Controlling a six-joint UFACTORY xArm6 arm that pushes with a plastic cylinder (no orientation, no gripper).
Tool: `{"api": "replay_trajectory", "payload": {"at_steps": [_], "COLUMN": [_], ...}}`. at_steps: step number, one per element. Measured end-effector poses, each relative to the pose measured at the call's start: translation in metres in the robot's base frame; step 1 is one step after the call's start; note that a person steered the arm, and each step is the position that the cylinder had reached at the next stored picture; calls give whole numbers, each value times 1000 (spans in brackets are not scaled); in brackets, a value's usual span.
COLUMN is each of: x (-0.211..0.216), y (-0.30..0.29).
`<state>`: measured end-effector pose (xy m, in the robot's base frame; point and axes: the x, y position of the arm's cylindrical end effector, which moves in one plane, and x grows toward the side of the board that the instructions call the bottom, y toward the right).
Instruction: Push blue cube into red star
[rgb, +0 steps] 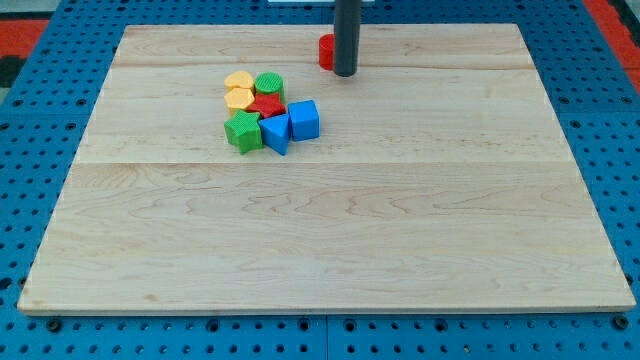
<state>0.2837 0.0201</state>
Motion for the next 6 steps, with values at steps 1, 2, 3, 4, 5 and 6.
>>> {"api": "replay_trajectory", "payload": {"at_steps": [1, 2, 3, 4, 5, 6], "x": [15, 87, 110, 114, 116, 122], "y": [-6, 8, -50, -79, -82, -36]}}
